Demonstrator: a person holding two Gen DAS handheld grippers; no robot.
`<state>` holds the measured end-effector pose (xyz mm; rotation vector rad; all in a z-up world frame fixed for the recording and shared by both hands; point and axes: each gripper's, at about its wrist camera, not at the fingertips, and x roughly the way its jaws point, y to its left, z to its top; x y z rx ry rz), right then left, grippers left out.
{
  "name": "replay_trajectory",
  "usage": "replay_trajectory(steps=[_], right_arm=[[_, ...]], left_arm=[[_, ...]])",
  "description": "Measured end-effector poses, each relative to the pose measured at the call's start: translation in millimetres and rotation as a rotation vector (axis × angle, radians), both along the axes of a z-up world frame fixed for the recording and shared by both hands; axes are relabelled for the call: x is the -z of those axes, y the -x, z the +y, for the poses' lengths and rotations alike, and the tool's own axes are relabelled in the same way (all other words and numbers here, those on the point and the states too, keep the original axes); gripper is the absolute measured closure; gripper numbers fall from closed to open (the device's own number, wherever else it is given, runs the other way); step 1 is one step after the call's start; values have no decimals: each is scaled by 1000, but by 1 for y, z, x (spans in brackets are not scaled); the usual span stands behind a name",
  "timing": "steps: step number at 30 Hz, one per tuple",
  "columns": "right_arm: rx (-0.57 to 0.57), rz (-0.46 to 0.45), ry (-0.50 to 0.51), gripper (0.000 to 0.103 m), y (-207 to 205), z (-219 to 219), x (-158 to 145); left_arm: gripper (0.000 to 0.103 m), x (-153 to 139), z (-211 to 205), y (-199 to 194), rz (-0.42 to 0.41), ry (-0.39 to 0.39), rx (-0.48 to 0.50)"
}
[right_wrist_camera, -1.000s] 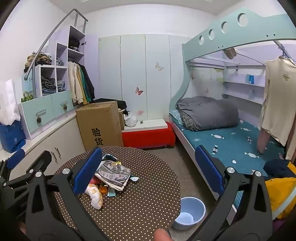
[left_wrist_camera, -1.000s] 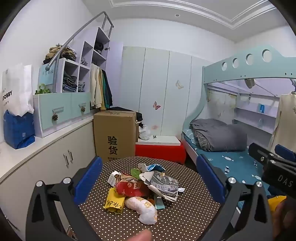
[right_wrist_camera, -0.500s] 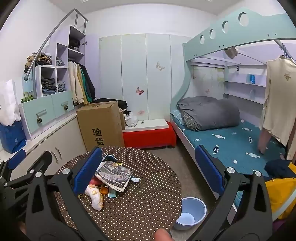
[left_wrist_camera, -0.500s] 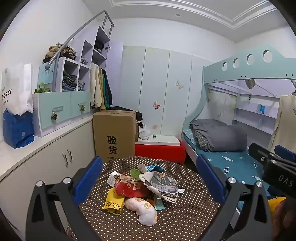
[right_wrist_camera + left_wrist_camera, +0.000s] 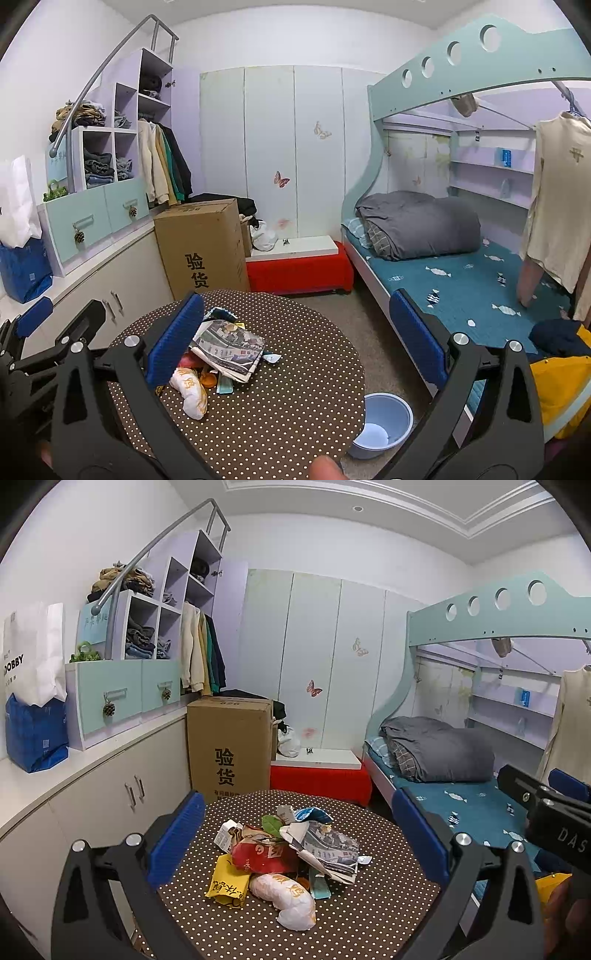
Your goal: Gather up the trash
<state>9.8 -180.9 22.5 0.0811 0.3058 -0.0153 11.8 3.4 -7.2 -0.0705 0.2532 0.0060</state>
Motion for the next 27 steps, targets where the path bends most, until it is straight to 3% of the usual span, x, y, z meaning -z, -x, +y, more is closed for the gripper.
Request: replay_trajectory(steps=[27], right_arm=[[-16,32,6,5,-18,5,13]], left_arm=[[4,16,13,-19,45,12,-26]])
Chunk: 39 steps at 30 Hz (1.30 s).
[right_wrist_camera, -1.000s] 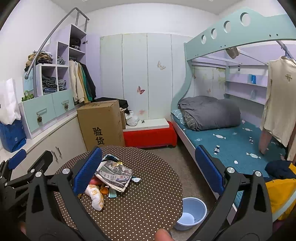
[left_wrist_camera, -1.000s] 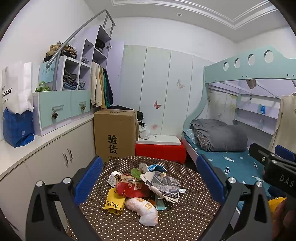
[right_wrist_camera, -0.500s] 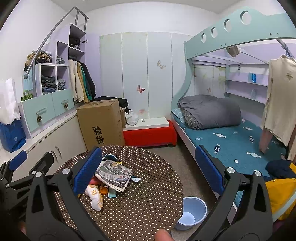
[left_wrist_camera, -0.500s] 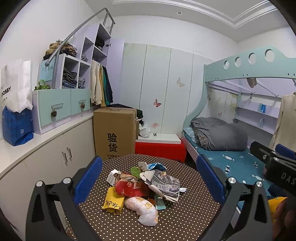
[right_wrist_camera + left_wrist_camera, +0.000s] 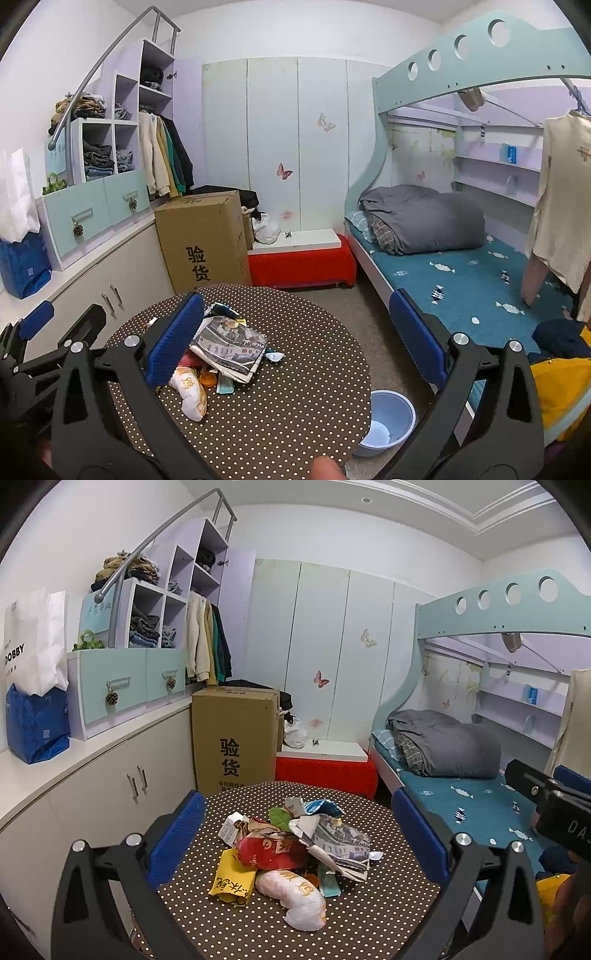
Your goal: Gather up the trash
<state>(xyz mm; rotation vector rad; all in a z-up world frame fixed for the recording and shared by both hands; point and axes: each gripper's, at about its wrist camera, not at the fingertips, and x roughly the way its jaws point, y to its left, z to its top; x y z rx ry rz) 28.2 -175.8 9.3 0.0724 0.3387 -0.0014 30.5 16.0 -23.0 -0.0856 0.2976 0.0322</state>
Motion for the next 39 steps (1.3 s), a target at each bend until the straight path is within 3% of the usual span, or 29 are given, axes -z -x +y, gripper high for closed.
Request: replay_trajectory(steps=[11,21,26,32,36,38,39], right_arm=[[-59,101,13,5,-34,17,28],[-272,360,8,5,-81,65,110],[-368,438,10,7,-98,96,143],[-438,494,6,21,-113,116,164],[-475,536,3,44,-126,124,179],[-497,559,-8,65,-128,124,186],[-510,561,-28,65,-127,121,187]], left_arm=[[4,35,33,-17,95,3,-66],[4,93,84,-37,251,24,-160],[4,117,103,-47,307,28,-178],[4,136,105,-74,381,22,-96],[4,147,110,-94,431,61,-35],[4,150,106,-100,440,63,-11],[4,152,104,-103,447,63,6]])
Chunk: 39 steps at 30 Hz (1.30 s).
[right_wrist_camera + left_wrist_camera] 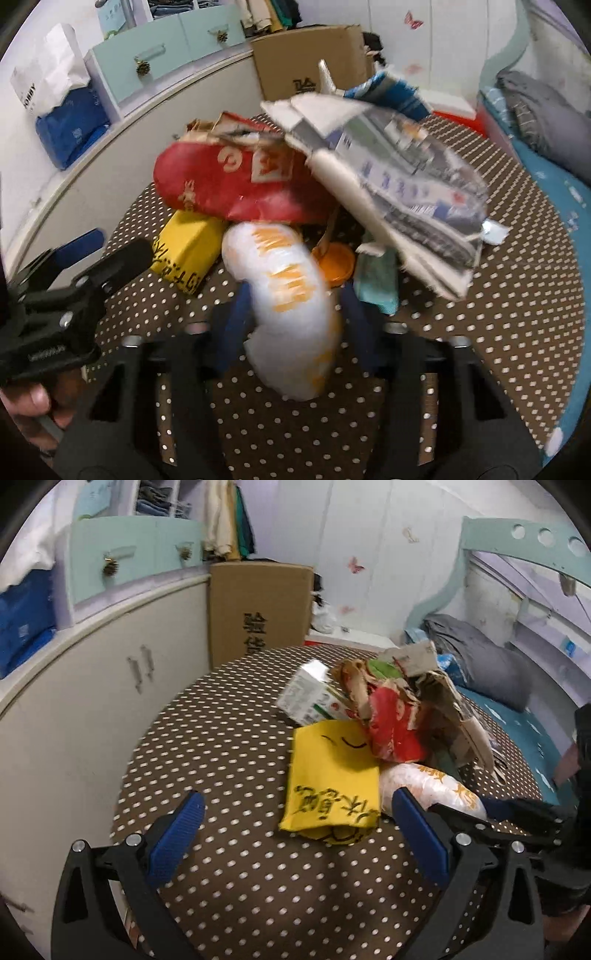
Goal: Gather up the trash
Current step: 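Grasp the white plastic bag with the right tool while the left tool grasps the yellow bag, then carry both bags over the blue bucket and open both tools to drop them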
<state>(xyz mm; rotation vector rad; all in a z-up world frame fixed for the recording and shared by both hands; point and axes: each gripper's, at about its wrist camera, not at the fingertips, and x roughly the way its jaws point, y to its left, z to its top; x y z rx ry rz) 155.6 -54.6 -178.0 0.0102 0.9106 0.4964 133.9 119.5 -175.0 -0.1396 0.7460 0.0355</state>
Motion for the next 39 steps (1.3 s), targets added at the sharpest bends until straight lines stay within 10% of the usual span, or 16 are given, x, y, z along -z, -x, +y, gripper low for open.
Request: replay_trajectory(steps=[9,13,27,39], right_arm=[[16,-15,-49,68,25,-42,-5],[20,-28,-56,68,36,-60,-10],[45,-114,-154,68,59,-98,-42],[142,-248,-215,68,64,-144,-91]], left_arm=[[6,17,-17,-34,38,-35,33],[55,26,-15,-41,77,41,56],[62,11,-4,28,-11,25,-37],[62,-83,-43,54,-224,-9,35]])
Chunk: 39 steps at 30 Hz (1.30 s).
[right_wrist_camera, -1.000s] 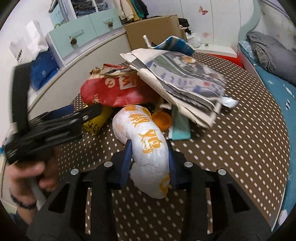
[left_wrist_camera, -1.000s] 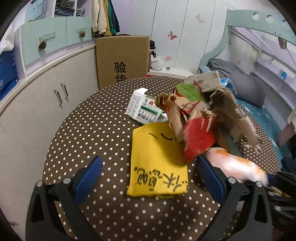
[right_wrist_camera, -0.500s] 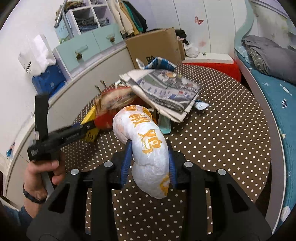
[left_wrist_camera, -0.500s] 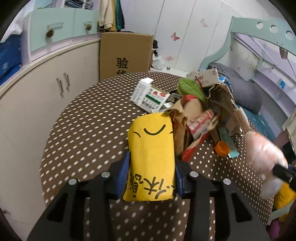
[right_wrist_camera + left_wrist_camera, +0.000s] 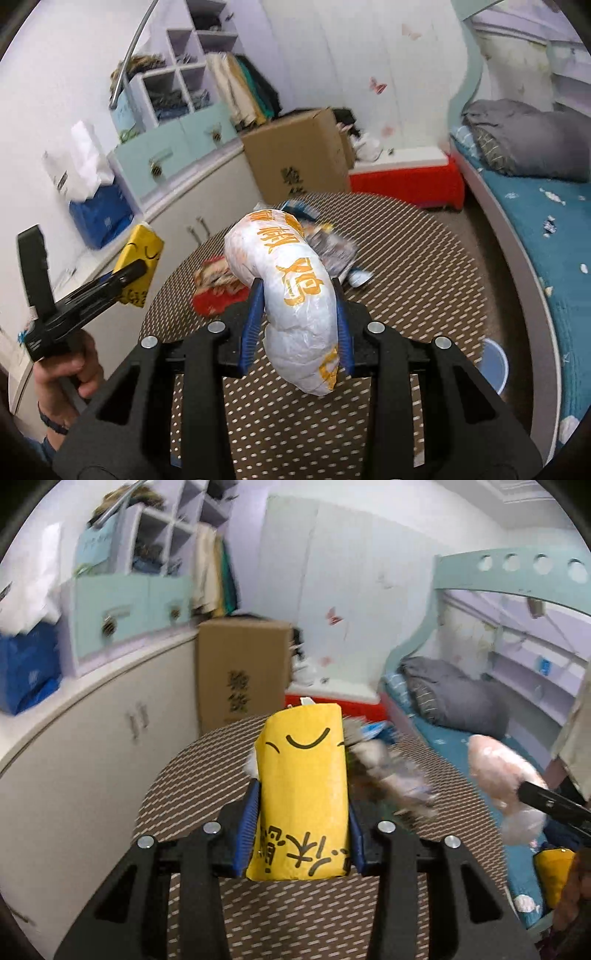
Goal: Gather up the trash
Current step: 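Carry both bags over the blue bucket and open both tools to drop them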
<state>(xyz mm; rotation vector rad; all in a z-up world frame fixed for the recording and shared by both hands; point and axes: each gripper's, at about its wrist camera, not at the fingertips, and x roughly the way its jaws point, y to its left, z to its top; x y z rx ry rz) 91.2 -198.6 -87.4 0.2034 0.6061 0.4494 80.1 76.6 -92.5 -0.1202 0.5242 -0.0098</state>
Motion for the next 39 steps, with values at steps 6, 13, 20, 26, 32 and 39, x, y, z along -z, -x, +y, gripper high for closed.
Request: replay_trajectory(steps=[6,13,20,26,32,39], right_arm=[[142,-15,-17,68,-7,-63,-11],[341,54,-62,68,-23,-162,7],[495,251,-99,68,-59,-249,76],[554,464,-122,68,-100,-291,174],[574,609,-173,63,-132,-316,253],[609,671,-299,33,-140,-342,293]], left_arm=[[62,-22,-72,-27,-12,33,171],[62,-17,-177,-75,54,42,349],[62,20,-281,-125,195,20,502],[62,74,-346,-165,358,-1,577],[62,123,-388,-193,494,-32,597],[61,161,-427,-211,594,-92,612]])
